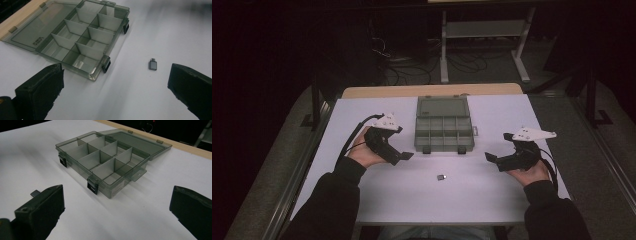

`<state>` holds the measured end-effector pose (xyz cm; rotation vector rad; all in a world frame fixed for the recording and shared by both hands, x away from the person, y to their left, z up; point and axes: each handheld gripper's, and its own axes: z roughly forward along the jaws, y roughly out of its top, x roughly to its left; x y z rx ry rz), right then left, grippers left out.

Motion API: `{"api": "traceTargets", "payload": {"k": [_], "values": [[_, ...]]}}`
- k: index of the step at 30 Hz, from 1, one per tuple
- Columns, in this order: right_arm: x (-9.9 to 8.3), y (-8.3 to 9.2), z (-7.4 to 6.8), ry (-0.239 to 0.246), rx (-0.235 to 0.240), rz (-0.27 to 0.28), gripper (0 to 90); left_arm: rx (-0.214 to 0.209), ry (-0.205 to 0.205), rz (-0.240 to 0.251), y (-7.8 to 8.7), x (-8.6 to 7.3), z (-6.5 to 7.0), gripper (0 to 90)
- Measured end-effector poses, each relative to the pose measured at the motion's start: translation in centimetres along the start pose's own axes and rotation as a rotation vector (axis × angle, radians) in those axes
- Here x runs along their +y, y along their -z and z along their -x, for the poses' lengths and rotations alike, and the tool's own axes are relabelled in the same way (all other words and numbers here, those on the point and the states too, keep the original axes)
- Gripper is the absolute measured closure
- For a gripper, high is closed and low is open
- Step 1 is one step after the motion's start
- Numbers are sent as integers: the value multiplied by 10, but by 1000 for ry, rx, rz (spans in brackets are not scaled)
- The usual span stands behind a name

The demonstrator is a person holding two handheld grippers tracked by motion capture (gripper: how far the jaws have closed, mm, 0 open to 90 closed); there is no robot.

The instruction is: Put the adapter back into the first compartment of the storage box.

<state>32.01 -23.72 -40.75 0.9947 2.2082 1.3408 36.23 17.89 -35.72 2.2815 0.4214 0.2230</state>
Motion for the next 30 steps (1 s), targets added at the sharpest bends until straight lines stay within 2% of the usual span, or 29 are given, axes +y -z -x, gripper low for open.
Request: {"api": "traceTargets", "payload": {"k": [5, 11, 20, 30], "values": [[0, 0, 0, 1, 3, -2, 0, -13, -13, -22, -10, 2, 3, 1], [0, 0, -1, 2, 3, -4, 0, -38, -10, -41, -22, 4, 7, 1], [0, 0, -2, 8, 5, -4, 0, -66, -38, -88, -42, 5, 15, 1], [0, -1, -2, 9, 7, -7, 0, -95, -64, -120, -59, 5, 24, 1]]}}
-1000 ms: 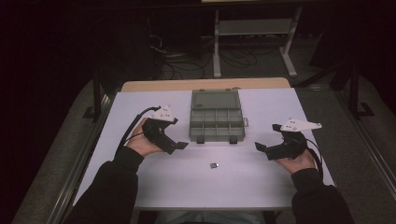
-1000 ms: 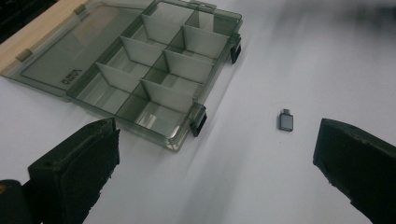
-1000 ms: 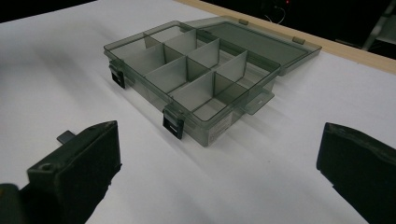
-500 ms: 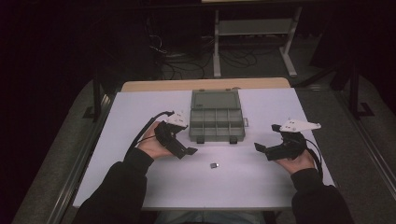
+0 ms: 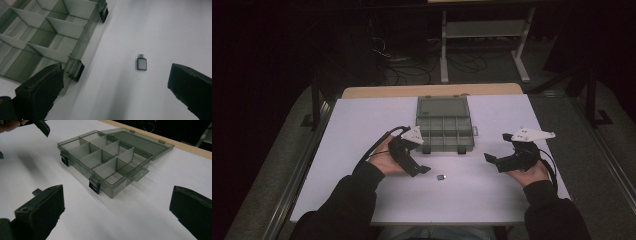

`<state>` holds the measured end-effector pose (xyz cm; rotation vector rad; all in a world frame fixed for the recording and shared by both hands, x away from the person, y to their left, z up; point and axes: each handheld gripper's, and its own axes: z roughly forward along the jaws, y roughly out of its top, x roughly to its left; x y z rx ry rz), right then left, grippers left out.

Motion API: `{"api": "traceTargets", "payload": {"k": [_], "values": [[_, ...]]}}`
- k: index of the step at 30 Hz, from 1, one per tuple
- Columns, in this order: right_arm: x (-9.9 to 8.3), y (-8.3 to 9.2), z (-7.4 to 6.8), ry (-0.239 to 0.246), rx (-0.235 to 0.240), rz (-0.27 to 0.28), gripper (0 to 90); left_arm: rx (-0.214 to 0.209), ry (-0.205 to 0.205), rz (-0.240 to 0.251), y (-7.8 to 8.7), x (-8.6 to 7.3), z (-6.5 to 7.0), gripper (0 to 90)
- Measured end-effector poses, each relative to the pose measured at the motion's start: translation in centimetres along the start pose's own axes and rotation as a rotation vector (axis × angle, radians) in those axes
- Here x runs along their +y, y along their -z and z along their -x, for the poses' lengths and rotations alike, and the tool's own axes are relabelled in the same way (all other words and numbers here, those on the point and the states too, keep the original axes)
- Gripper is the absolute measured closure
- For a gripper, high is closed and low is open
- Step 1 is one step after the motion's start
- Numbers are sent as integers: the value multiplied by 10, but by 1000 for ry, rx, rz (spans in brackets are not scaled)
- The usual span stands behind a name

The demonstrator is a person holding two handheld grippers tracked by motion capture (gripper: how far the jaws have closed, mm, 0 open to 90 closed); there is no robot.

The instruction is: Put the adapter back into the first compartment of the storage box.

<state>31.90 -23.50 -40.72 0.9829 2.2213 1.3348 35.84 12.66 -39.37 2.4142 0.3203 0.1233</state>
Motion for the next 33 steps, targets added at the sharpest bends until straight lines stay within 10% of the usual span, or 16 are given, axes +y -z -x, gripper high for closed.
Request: {"api": "traceTargets", "payload": {"k": [33], "values": [[0, -1, -1, 7, 9, -8, 0, -91, -92, -92, -57, 10, 34, 4]]}}
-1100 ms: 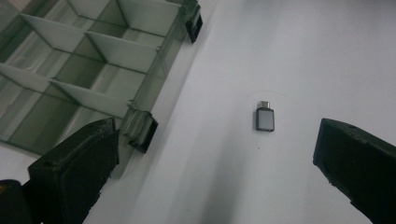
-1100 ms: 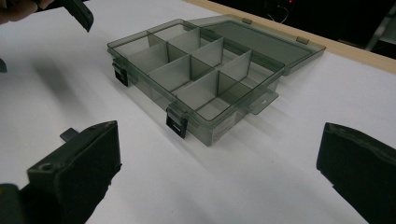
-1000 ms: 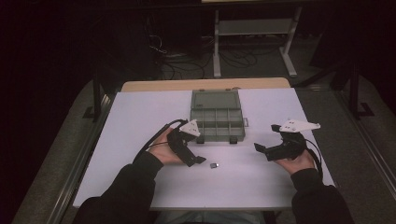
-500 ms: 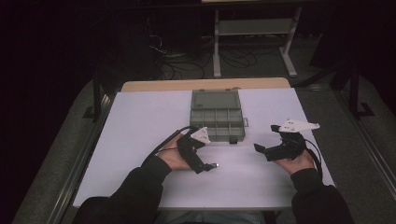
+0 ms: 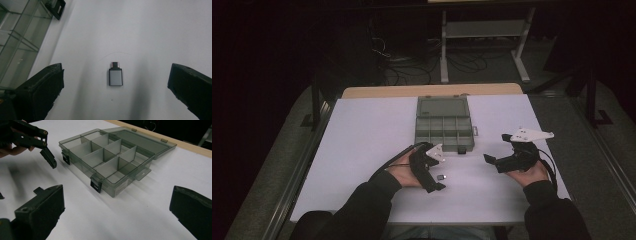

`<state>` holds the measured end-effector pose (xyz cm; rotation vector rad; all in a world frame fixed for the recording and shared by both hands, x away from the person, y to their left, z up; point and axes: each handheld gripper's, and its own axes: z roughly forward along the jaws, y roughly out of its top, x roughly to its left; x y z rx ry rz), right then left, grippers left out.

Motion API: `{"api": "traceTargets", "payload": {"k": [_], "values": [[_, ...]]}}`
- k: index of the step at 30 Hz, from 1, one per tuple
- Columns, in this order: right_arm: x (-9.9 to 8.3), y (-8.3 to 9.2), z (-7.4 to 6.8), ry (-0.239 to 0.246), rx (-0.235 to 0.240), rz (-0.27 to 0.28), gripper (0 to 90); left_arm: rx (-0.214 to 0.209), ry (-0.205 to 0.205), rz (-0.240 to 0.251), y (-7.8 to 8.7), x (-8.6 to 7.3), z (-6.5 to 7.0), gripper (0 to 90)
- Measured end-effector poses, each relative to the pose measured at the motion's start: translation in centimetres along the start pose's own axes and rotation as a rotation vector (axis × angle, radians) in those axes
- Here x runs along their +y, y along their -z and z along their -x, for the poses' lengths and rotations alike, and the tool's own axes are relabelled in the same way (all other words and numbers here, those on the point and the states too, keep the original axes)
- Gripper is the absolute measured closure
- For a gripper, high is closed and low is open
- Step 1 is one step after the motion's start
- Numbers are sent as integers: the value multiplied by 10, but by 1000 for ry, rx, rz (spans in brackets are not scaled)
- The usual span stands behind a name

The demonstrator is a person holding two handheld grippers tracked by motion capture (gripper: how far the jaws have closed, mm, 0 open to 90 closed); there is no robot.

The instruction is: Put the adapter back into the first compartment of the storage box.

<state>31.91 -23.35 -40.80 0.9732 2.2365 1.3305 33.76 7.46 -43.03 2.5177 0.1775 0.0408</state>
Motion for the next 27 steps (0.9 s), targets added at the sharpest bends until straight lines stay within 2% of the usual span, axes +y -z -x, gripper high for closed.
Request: {"api": "traceTargets", "payload": {"k": [8, 19, 25, 26, 27], "values": [[0, -1, 0, 0, 4, -4, 0, -26, -4, -7, -5, -1, 1, 75], [0, -1, 0, 1, 6, -8, 0, -58, -10, -9, -5, -3, -2, 266], [0, -2, -1, 1, 8, -12, 0, -46, -20, -7, -4, -4, -3, 384], [0, -2, -1, 2, 9, -13, 0, -44, -22, -8, -4, -4, -4, 427], [0, -2, -1, 2, 9, -13, 0, -37, -24, -9, -4, -4, -4, 427]]}}
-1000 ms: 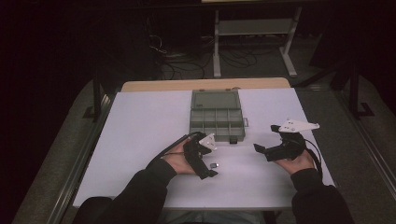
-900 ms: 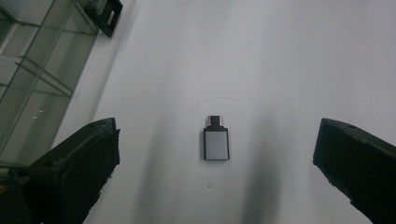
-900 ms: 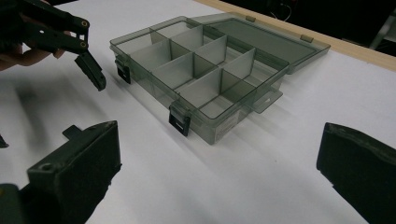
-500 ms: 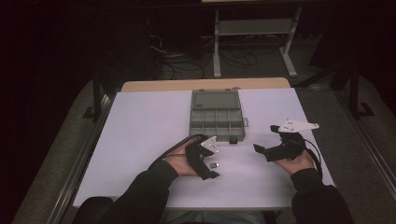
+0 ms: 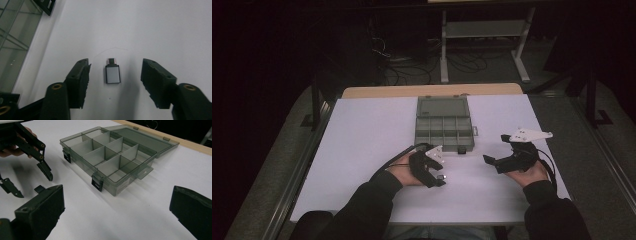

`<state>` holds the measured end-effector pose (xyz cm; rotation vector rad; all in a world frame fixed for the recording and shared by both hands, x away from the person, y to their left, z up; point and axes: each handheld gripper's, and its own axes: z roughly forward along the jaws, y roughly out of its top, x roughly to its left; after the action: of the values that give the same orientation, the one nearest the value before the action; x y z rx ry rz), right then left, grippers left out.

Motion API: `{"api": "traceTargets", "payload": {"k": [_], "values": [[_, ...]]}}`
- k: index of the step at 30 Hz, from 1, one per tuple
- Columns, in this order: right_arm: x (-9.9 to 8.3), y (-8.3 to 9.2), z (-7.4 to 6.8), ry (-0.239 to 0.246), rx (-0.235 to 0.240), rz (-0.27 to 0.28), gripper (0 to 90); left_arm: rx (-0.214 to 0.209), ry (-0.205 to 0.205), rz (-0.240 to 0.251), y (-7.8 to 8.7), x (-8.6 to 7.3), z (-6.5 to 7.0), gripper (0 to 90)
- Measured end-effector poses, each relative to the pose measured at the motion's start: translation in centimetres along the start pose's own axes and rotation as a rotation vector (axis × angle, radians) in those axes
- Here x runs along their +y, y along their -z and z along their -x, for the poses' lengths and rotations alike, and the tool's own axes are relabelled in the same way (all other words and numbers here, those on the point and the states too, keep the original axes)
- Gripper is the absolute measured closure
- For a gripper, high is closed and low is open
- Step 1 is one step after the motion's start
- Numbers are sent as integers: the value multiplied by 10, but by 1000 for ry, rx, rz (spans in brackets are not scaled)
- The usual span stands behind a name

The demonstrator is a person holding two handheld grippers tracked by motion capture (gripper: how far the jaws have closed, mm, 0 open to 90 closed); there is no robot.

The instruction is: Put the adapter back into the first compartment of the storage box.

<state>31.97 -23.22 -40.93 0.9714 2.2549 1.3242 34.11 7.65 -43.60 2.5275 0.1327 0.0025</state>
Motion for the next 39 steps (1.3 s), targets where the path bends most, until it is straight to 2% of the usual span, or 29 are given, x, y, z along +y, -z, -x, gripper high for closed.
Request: {"api": "traceTargets", "payload": {"k": [10, 11, 19, 28, 39], "values": [[0, 0, 0, 1, 2, -1, 0, 14, 3, -2, -3, -1, -3, 622], [0, -1, 0, 4, 2, -2, 0, 11, 7, 1, -3, -1, -4, 661], [0, 0, 0, 2, 2, -2, 0, -28, 16, 6, -1, -4, -10, 758], [0, 0, 0, 1, 2, 3, 0, -41, 12, 4, -1, -3, -12, 761], [0, 1, 0, 0, 4, 4, 0, -25, 6, 5, 8, 3, -16, 761]]}}
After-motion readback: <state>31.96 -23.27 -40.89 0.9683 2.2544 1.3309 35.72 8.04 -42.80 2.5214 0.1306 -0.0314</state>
